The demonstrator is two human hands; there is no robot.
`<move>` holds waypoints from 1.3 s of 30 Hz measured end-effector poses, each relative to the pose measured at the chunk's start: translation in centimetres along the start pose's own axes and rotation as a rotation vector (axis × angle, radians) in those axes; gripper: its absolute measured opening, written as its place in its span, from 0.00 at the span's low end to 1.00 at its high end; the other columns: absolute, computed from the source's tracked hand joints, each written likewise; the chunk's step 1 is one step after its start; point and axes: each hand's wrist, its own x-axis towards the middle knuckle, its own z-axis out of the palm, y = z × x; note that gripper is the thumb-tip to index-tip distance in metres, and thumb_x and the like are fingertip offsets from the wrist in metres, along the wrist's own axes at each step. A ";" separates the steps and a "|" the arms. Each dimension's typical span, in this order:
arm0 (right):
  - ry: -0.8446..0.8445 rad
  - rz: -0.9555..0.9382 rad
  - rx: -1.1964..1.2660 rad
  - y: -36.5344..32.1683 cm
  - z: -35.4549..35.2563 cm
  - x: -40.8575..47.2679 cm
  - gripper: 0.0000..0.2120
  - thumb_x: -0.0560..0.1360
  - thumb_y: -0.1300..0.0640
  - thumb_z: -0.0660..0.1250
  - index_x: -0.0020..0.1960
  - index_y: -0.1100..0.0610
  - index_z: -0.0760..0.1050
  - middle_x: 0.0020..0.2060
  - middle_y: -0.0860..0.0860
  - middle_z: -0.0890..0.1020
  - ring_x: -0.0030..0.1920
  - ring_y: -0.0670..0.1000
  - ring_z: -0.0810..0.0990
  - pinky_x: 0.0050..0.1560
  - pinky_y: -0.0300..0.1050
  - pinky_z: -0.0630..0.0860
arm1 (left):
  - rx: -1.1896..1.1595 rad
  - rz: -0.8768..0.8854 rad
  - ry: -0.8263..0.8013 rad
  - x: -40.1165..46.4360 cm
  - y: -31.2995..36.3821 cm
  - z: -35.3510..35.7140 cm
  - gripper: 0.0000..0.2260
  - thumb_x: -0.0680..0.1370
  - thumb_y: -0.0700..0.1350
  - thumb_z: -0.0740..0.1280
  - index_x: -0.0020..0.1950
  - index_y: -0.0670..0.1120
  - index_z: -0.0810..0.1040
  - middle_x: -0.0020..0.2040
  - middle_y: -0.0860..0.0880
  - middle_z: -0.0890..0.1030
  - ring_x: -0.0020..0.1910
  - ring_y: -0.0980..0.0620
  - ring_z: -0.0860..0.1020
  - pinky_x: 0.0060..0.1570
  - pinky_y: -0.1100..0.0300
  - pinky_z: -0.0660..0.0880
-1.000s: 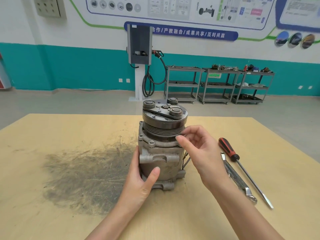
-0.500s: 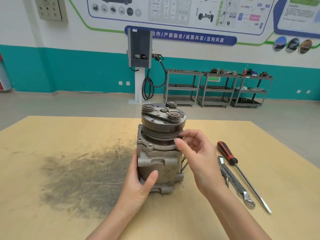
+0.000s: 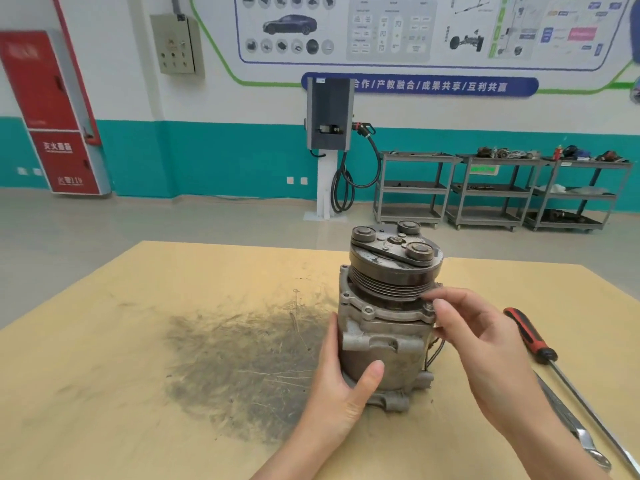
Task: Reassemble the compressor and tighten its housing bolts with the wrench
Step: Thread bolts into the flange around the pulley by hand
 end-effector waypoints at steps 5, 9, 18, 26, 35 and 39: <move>0.003 -0.009 -0.027 0.1 -0.2 0.1 0.10 0.70 0.47 0.67 0.48 0.46 0.83 0.44 0.49 0.85 0.47 0.48 0.83 0.48 0.40 0.79 | -0.024 0.024 -0.014 0.4 0.0 -0.1 0.50 0.60 0.73 0.75 0.73 0.63 0.52 0.76 0.59 0.64 0.72 0.68 0.65 0.71 0.64 0.64; 0.083 0.006 -0.021 0.2 0.5 0.5 0.08 0.65 0.49 0.73 0.44 0.46 0.80 0.37 0.51 0.82 0.39 0.47 0.79 0.41 0.36 0.76 | -0.069 0.061 -0.005 0.5 0.0 0.1 0.58 0.59 0.73 0.75 0.78 0.52 0.51 0.76 0.57 0.64 0.73 0.67 0.65 0.70 0.68 0.64; -0.016 0.019 -0.017 -0.3 0.1 0.1 0.08 0.77 0.58 0.67 0.48 0.47 0.82 0.45 0.48 0.85 0.48 0.45 0.82 0.48 0.37 0.77 | -0.100 0.102 -0.035 0.8 -0.2 0.2 0.51 0.58 0.73 0.75 0.74 0.54 0.60 0.74 0.58 0.68 0.72 0.65 0.68 0.69 0.65 0.66; 0.071 0.032 -0.023 -0.5 0.6 0.6 0.03 0.74 0.58 0.73 0.43 0.53 0.79 0.34 0.47 0.80 0.37 0.44 0.77 0.39 0.35 0.73 | -0.064 0.092 -0.041 0.6 -0.4 0.1 0.50 0.61 0.71 0.75 0.76 0.55 0.59 0.71 0.66 0.72 0.72 0.63 0.68 0.73 0.56 0.66; 0.033 0.070 -0.045 -1.0 0.2 0.8 0.04 0.74 0.59 0.73 0.45 0.54 0.78 0.36 0.49 0.81 0.39 0.46 0.78 0.43 0.39 0.75 | 0.012 0.087 -0.019 0.2 1.0 0.2 0.57 0.61 0.75 0.72 0.80 0.46 0.56 0.75 0.54 0.68 0.75 0.59 0.65 0.76 0.47 0.62; 0.028 0.036 -0.043 -0.9 0.4 0.6 0.02 0.76 0.59 0.71 0.46 0.53 0.79 0.37 0.47 0.81 0.39 0.44 0.78 0.42 0.37 0.75 | 0.025 0.083 -0.012 0.0 1.2 0.2 0.54 0.63 0.74 0.72 0.80 0.47 0.56 0.76 0.54 0.68 0.75 0.59 0.65 0.76 0.46 0.62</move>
